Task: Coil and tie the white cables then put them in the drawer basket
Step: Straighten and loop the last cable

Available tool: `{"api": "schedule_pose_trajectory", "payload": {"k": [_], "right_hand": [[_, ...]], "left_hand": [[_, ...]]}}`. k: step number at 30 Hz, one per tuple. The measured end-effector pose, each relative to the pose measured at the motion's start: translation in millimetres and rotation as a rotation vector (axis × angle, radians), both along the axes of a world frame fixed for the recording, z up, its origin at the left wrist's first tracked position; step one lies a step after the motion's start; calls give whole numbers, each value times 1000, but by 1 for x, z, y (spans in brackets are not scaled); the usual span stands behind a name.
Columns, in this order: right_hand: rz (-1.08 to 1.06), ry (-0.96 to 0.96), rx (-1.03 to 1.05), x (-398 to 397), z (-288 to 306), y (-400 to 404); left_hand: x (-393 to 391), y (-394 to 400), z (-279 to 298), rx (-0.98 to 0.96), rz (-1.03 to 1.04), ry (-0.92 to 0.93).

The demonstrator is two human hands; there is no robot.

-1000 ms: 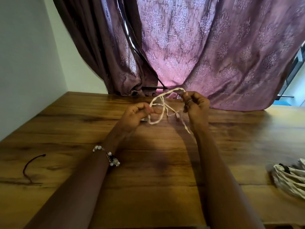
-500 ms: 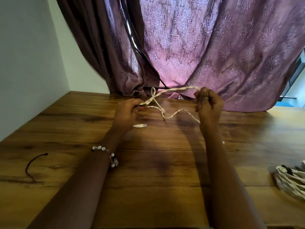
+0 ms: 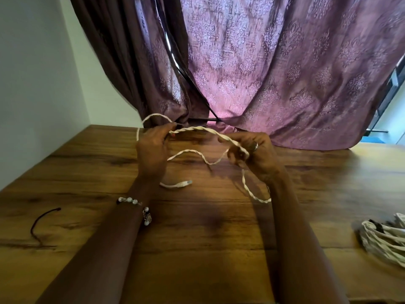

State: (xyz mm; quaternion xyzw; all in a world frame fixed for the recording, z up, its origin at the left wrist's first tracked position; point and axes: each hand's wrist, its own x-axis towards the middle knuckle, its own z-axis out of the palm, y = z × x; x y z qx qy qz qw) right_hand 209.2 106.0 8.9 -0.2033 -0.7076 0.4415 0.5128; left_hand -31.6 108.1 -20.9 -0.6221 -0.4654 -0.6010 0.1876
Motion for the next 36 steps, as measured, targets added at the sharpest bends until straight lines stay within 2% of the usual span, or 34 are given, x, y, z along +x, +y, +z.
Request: {"api": "schedule_pose_trajectory", "payload": {"k": [2,6,8,10,12,15,18,21,23,27,30,32,36], "right_hand": [[-29,-29,12,5,-2,0],[-261,170,12,22,-1,-4],[-408,172,36,28,-2,-3],[-581,91,66,31,-6,5],[-740,60,79,36,-13,17],[-1048,-31,121,49,-21,28],[-1200,-187,187,54,-21,27],[-1268,-375,226,46,-18,26],[-1268,-484,325,35,-15,24],[-1110,-548,741,-3,-5,9],[-896,-698,877,-36,-6,0],[-737,-858,842,-50,-12,-1],[-605,-1395,648,-55,-24,4]], "left_hand": [[-8,3,1,12,59,65],[-17,6,5,-99,177,229],[-15,6,4,-280,295,330],[-11,6,2,-542,350,392],[-11,7,-4,-740,332,461],[-21,7,-10,-913,288,521],[-29,8,-11,-1035,310,352],[-29,7,-9,-1034,350,37],[-24,2,-7,-1076,332,-101],[-13,-4,-5,-1108,297,-216],[-6,-4,-3,-1097,310,-322],[-6,-3,-4,-1071,294,-402],[-14,5,-9,-929,139,-728]]}}
